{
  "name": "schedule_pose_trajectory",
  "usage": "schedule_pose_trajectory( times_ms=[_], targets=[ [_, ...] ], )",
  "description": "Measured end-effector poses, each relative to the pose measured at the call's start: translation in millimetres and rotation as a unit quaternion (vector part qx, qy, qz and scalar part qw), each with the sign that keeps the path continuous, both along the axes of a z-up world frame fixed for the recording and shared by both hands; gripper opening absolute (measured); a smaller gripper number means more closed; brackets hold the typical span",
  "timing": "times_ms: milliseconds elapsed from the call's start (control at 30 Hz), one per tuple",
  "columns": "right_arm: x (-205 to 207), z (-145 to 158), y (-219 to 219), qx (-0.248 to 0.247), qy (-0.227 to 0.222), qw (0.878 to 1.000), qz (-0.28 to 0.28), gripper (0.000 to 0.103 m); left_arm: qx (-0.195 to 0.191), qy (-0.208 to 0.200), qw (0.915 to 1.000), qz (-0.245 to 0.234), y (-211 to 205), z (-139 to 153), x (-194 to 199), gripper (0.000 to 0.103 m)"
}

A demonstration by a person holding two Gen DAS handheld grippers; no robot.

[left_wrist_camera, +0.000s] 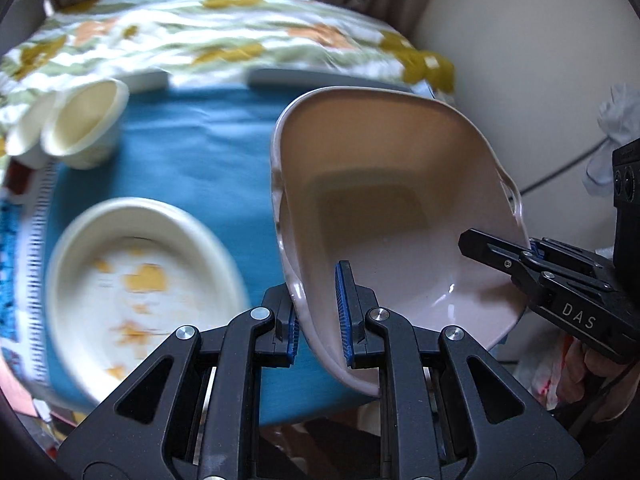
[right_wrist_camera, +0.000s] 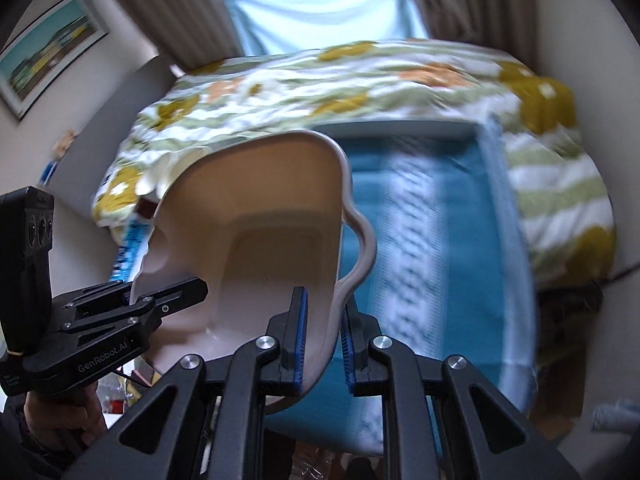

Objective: Organize plates and bowls
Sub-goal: 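Carry the handled dish across the tablecloth and set it down, open left tool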

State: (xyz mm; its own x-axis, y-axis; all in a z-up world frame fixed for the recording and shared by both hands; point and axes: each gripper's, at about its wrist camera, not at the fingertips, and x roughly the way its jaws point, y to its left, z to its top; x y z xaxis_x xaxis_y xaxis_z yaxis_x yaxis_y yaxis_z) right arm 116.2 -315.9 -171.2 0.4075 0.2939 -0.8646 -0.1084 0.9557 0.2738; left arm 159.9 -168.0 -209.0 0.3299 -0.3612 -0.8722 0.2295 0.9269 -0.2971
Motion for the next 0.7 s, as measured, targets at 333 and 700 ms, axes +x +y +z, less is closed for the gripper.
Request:
schedule_pose_trajectory(
  times_ms=[333, 700],
  targets=[
    [4.2, -66.5, -60.5, 0.001, 0.030, 0.999, -0.024, 0.014, 0.015, 0.045, 0.9987, -0.020, -53.7, -67.4, 9.4, 0.014],
    [3.5, -86.1, -72.3, 0.016, 0.037, 0.999, -0.008, 0.014, 0.033, 0.046, 0.9984, -0.004, -61.9, -74.5, 14.7, 0.015]
  ],
)
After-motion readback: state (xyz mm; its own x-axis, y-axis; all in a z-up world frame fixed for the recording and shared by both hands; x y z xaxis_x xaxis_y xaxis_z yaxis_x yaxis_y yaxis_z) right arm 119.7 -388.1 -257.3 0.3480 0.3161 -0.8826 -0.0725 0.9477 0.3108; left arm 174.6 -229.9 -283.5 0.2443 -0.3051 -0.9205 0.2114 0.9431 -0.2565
